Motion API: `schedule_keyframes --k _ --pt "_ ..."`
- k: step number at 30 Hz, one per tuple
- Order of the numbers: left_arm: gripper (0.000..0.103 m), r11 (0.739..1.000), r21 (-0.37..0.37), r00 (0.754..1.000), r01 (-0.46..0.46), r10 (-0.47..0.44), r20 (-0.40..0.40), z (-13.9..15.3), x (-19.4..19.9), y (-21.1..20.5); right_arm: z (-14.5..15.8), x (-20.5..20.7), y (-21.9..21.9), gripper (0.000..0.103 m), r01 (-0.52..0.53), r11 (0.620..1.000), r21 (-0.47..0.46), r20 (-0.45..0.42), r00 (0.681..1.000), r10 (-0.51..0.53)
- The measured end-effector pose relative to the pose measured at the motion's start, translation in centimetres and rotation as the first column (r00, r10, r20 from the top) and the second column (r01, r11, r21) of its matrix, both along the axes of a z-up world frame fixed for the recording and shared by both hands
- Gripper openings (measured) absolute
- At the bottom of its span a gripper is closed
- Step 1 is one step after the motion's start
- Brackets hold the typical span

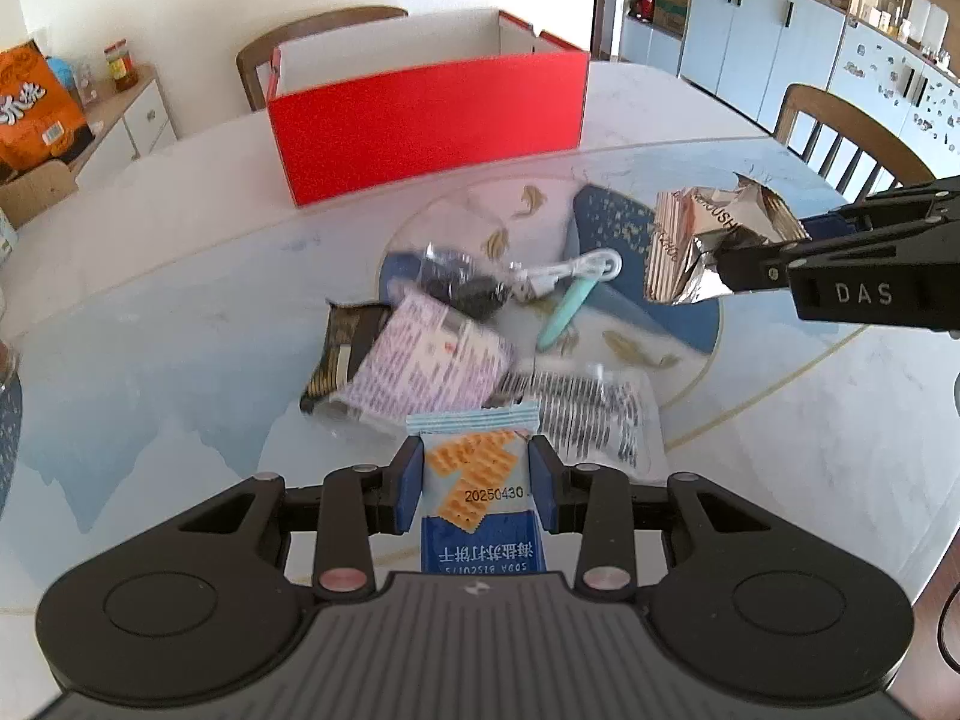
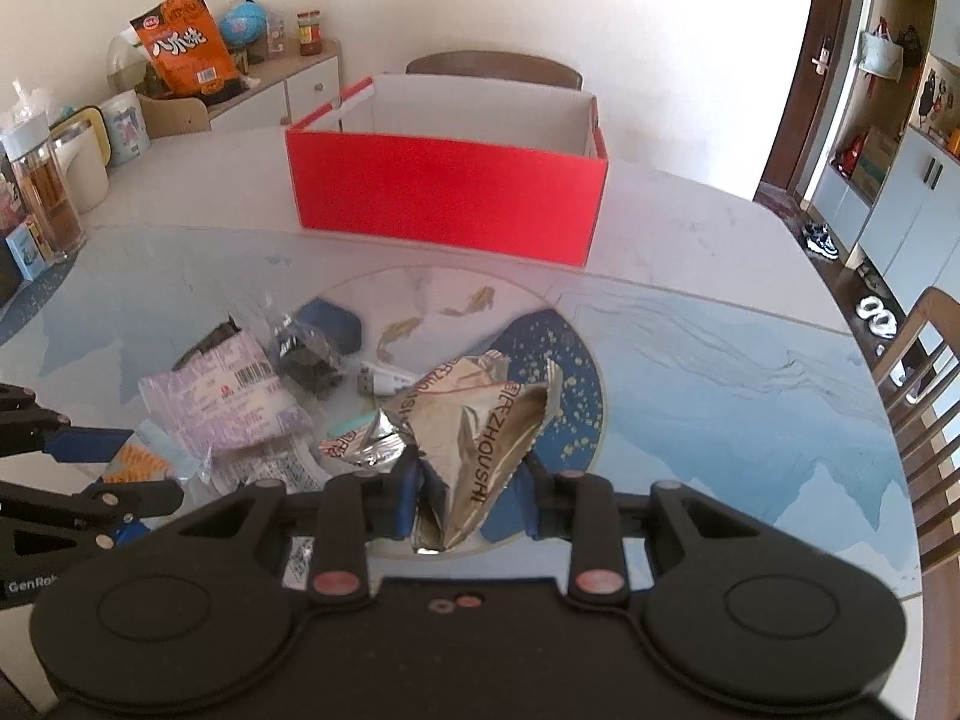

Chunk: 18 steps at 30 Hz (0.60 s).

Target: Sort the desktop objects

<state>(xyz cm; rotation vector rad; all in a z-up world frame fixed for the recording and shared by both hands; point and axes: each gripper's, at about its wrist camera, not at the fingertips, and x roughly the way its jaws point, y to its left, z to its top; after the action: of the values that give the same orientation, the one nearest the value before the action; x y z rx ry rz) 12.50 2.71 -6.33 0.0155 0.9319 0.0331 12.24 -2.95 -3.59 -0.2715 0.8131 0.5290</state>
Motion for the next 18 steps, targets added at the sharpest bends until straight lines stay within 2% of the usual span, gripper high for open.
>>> schedule_keyframes --k 18 --pt "0.035 1.0 0.013 0.997 0.023 -0.023 0.07 3.8 2.6 -0.4 3.3 0.3 0.3 0.031 -0.003 1.0 0.029 0.055 0.998 0.002"
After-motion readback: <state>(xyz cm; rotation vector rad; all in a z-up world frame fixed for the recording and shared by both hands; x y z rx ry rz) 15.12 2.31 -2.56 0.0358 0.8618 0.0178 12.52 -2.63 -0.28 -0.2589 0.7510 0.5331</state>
